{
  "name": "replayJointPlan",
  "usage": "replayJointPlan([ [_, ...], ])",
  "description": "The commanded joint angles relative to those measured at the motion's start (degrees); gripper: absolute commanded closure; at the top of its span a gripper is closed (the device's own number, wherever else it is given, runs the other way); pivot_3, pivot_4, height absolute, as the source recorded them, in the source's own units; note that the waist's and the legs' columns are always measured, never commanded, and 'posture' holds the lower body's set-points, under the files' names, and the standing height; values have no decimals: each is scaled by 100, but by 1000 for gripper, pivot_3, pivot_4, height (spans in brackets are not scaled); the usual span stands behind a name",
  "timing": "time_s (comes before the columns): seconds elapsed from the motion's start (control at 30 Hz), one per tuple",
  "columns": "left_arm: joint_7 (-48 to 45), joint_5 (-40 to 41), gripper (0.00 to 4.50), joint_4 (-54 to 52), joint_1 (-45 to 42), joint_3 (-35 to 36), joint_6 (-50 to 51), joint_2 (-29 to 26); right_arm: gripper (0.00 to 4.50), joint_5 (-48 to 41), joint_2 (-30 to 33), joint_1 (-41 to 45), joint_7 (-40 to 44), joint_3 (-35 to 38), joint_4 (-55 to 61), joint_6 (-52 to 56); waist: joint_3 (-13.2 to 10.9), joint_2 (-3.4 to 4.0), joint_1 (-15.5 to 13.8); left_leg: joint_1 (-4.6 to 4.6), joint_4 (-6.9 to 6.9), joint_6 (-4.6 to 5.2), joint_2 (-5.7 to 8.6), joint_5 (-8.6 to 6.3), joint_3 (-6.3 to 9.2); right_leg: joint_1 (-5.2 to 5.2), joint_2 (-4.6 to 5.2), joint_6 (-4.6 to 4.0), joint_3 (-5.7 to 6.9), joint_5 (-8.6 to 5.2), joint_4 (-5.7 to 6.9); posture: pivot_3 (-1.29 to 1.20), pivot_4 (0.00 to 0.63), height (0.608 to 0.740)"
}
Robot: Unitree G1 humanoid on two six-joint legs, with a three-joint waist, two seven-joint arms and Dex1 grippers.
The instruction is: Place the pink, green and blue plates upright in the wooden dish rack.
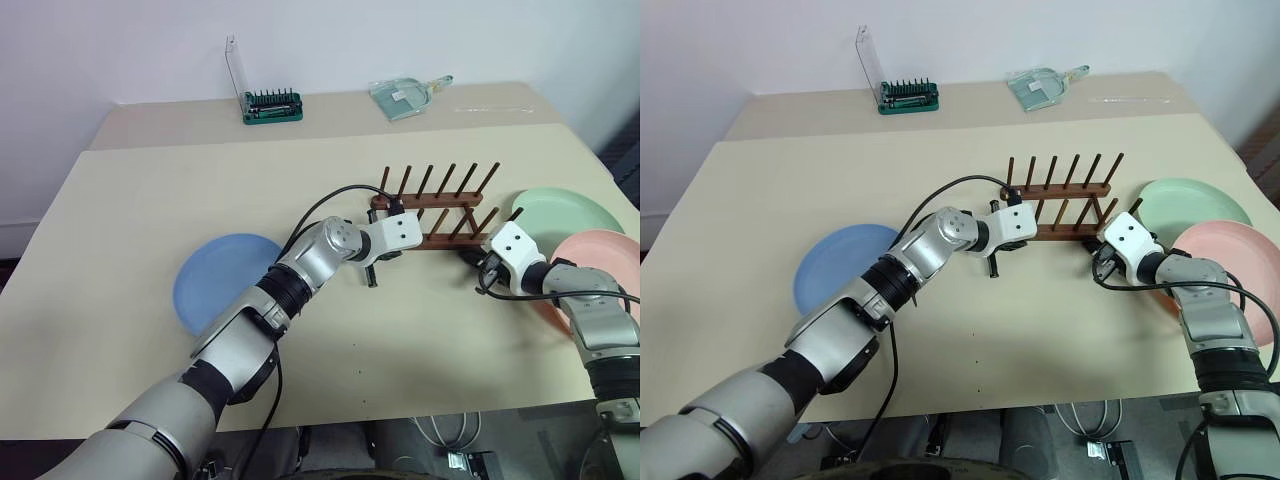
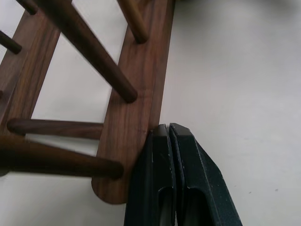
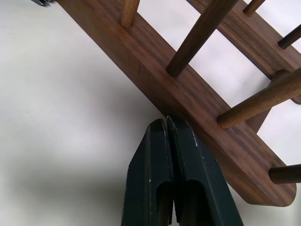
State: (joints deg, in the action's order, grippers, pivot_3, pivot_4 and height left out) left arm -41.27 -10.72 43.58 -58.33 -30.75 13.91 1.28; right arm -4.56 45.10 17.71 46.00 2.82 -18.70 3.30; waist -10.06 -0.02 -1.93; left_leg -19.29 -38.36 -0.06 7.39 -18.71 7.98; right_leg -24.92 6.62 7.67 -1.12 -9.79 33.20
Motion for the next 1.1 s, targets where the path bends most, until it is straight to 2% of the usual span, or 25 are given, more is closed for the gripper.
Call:
replayJointPlan([
  [0.03,198,-172,4465,284,-181,132,-174,-3,4424,77,-42,164,-37,10,-129,-185,0,0,4,0,0,0,0,0,0,0,0,0,0,0,0,0,150,740],
  [0.2,267,-224,4465,462,-269,184,-318,19,4424,25,-112,185,1,51,-145,-236,0,0,26,0,0,0,0,0,0,0,0,-1,0,1,0,0,150,740],
  [0.37,-60,-48,4465,116,-116,270,-332,47,4424,58,-73,125,-15,118,-131,-427,0,1,64,-2,0,0,0,0,0,-2,0,-1,0,1,0,0,150,740],
  [0.43,-450,280,4465,-383,34,457,-250,53,4424,-292,-21,-105,234,307,373,-293,1,2,92,-4,1,0,0,0,2,-4,0,-1,0,1,0,0,150,740],
  [0.53,-1269,1156,4465,-1394,283,898,916,62,4424,-974,129,-583,705,627,1286,326,1,3,115,-18,2,3,1,-2,5,-21,2,1,0,3,4,0,150,740],
  [0.63,-1712,1638,3610,-2334,478,1062,1681,-177,4500,-1802,171,-939,947,1150,2122,888,1,4,135,-24,2,9,1,-5,3,-29,3,3,-1,4,5,0,150,740],
  [0.7,-2040,2130,2640,-3075,567,1304,2391,-536,3957,-2530,322,-1187,1000,1764,2802,1530,3,9,145,-18,2,9,0,-5,-1,-28,2,0,-8,7,8,0,150,740],
  [0.77,-2408,2549,1657,-3575,581,1573,2573,-946,3242,-2958,409,-1395,833,2298,3276,2033,5,13,149,-15,4,8,-5,-5,-2,-28,-6,-1,-10,6,11,0,150,740],
  [0.87,-2598,2712,53,-3694,514,1646,2599,-1397,1685,-3159,493,-1656,639,2690,3625,2444,5,10,124,-11,5,3,-13,-2,-1,-27,-15,-10,-11,11,13,0,150,740],
  [0.97,-2821,2784,0,-3529,521,1812,1991,-1658,272,-3093,508,-2006,438,3062,3824,2619,4,9,72,-10,2,2,-12,-1,-1,-18,-14,-12,-10,12,9,0,150,740],
  [1.0,-2838,2800,0,-3481,504,1840,1941,-1719,56,-3048,505,-2097,349,3158,3878,2655,4,8,56,-13,0,0,-10,-1,0,-18,-13,-12,-10,12,6,0,150,740],
  [1.1,-2911,2811,0,-3283,438,1938,1661,-1870,56,-3110,645,-2665,396,3667,4172,3028,5,9,-8,-15,-2,3,-8,-2,-5,-21,-9,-11,-11,13,5,0,150,740],
])
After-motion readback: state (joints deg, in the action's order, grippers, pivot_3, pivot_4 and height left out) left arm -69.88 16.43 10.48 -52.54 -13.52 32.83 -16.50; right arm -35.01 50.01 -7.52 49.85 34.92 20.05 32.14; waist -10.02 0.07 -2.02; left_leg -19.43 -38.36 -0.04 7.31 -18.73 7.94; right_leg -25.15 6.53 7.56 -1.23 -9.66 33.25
